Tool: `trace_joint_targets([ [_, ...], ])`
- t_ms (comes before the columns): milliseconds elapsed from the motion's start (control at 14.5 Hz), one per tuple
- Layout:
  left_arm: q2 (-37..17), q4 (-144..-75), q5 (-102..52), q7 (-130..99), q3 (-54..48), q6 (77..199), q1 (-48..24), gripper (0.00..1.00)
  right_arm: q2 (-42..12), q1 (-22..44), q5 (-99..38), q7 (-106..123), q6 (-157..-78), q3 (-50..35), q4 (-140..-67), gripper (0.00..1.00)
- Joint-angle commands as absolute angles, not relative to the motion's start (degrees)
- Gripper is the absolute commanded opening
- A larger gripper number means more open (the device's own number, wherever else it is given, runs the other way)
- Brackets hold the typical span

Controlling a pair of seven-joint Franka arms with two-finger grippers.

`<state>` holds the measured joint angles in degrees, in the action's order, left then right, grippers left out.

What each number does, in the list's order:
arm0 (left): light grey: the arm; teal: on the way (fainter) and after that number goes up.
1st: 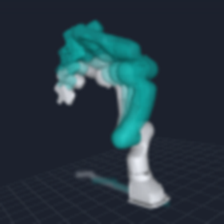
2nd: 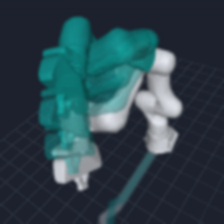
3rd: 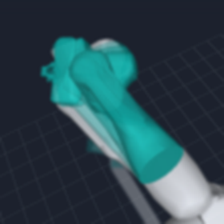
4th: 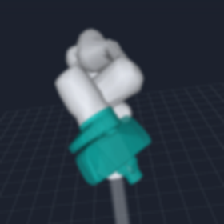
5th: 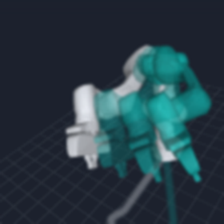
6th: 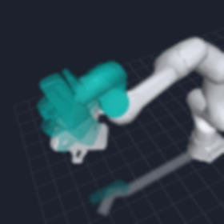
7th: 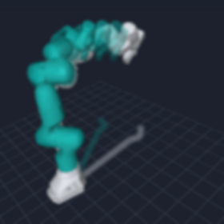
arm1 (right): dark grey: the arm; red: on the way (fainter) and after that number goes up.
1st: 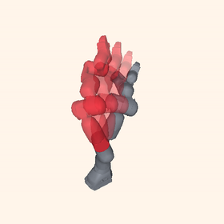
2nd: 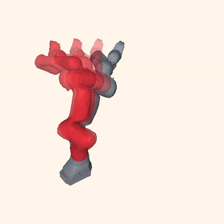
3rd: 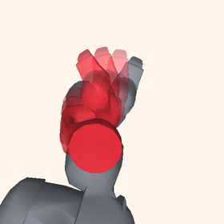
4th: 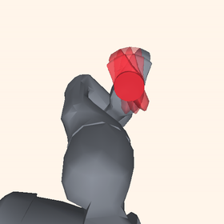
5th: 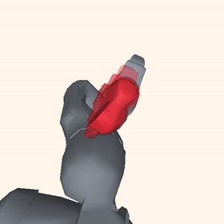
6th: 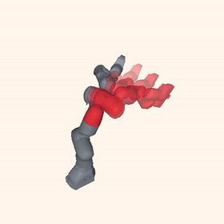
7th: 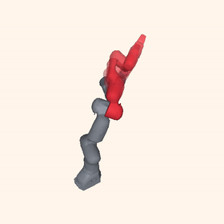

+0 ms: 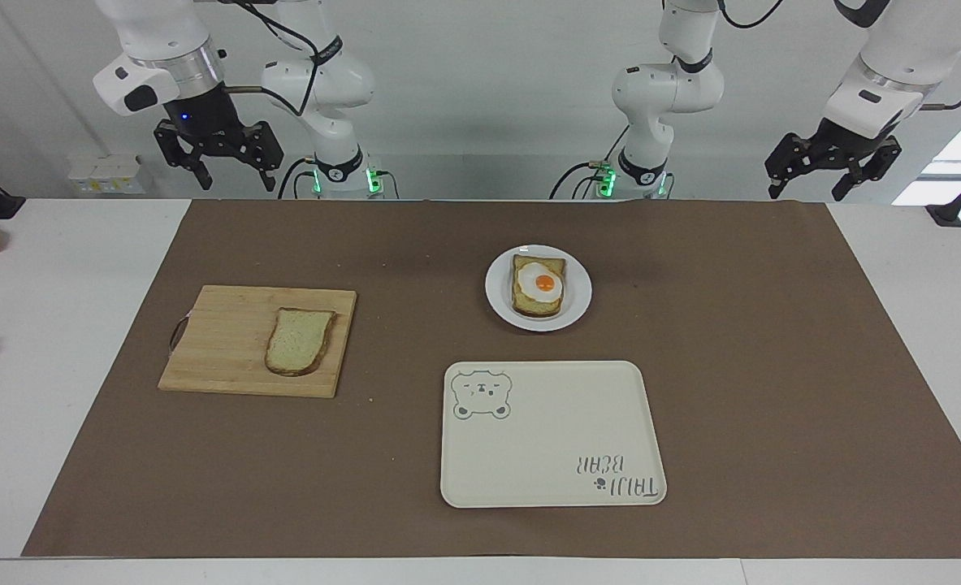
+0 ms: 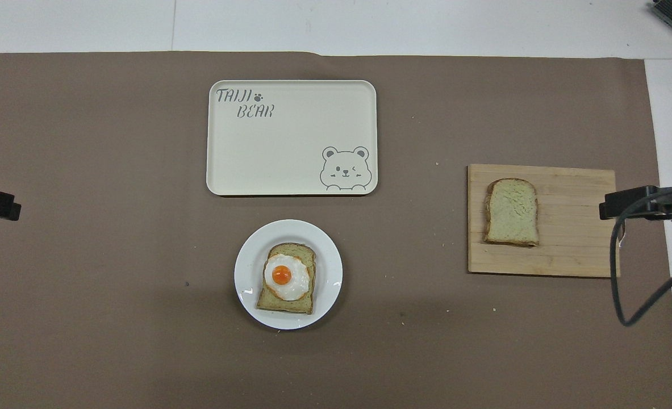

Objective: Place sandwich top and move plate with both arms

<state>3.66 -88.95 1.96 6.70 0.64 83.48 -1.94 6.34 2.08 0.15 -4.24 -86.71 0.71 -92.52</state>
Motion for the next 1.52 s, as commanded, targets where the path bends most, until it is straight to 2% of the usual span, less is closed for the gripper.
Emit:
trace_joint_targets([
  [0,3.8,-88.2,1.1,7.1,0.4,82.4,-1.2,1.0,6.3,1.5,-0.5,-3.1,-87.3,0.6,-92.4,1.0],
  [1452,3.8,-88.2,1.1,7.1,0.4,82.4,-1.2,1.0,7.0,1.5,-0.5,-2.5,-86.7,1.2,-93.4,1.0],
])
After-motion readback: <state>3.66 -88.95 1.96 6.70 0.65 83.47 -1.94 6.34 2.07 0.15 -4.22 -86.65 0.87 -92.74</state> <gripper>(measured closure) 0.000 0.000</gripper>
